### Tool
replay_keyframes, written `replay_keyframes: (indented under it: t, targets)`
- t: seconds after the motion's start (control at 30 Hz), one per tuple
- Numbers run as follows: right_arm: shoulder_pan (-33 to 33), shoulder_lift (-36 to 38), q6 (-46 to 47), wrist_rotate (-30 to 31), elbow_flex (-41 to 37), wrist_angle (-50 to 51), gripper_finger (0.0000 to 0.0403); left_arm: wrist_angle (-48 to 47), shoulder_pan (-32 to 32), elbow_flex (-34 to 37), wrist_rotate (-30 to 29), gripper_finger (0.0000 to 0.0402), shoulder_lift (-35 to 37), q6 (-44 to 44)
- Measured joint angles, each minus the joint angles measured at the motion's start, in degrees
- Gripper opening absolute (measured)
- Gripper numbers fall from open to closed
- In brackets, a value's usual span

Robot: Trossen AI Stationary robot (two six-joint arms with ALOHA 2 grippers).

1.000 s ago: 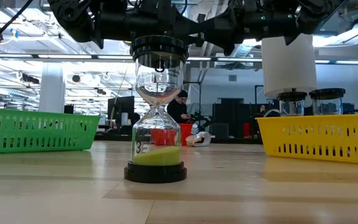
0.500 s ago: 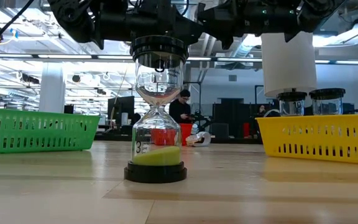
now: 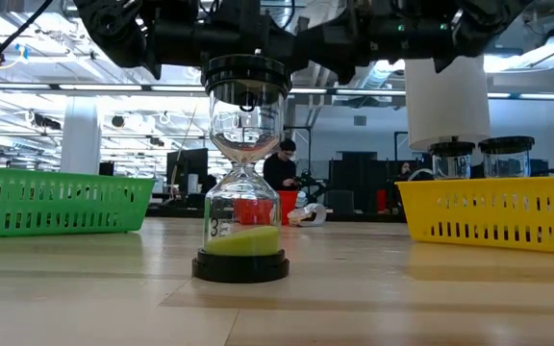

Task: Pick & Place Office items
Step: Put the black digital clock into the red bin

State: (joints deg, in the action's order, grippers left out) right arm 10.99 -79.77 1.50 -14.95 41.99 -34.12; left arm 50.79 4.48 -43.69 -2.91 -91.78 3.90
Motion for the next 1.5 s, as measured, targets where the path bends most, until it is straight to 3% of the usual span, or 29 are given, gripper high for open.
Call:
replay_keyframes:
  t: [0.27, 0.63, 1.17, 1.37, 1.5]
  targets:
    - [-0.01, -2.45, 0.02, -0.02, 0.83, -2.47, 0.0152, -1.91, 0.03, -0.04, -0.27, 0.0246, -0.01, 0.12]
    - [0.41, -2.79, -0.42, -0.02, 0.92, -1.94, 0.0154, -1.99, 0.05, -0.04, -0.79, 0.0223, -0.01, 0.1]
    - [0.43, -2.78, -0.14, -0.16, 0.97, -0.85, 0.0155, -2.28, 0.1, -0.04, -1.82, 0.015, -0.01, -0.34]
    - [0.43, -2.78, -0.15, -0.17, 1.03, 0.6, 0.0192, -2.99, 0.1, -0.04, -2.01, 0.0166, -0.05, -1.54]
    - [0.66, -2.78, -0.49, -0.13, 1.01, 2.07, 0.023, -4.98, 0.1, -0.04, -4.2, 0.0154, -0.05, -1.55]
